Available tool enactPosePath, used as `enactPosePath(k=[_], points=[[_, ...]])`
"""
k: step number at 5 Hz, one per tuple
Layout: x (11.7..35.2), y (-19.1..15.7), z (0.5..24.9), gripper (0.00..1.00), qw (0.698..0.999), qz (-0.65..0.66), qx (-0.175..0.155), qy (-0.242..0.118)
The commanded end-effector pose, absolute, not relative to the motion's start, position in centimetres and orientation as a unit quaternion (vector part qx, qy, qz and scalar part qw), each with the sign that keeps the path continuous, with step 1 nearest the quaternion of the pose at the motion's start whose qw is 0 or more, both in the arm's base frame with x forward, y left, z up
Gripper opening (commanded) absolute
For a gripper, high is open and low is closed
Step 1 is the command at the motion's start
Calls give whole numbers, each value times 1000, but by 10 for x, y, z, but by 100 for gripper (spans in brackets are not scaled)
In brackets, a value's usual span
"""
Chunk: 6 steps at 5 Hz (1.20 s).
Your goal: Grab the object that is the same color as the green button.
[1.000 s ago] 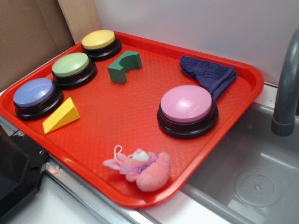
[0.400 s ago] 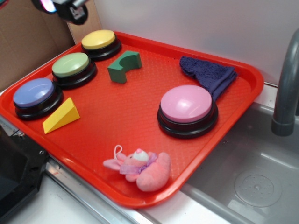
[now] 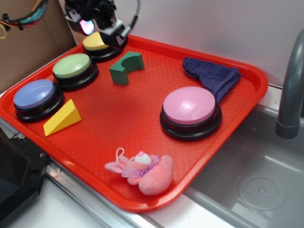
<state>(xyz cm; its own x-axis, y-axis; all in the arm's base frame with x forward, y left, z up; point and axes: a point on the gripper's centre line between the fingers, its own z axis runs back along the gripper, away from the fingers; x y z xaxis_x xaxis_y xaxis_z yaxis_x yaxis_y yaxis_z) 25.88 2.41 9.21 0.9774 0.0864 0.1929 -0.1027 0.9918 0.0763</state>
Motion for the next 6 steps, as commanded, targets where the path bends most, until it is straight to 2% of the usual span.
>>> enactPosePath(k=[1,2,3,4,5,6], points=[[291,37,59,100,991,77,54,-97],[294,42,35,100,992,84,61,-77],[292,43,30,0,989,112,56,-77],[293,39,34,0,993,89,54,-60],[292,37,59,0,995,62,47,-60],[284,22,104,0,993,21,44,-103]])
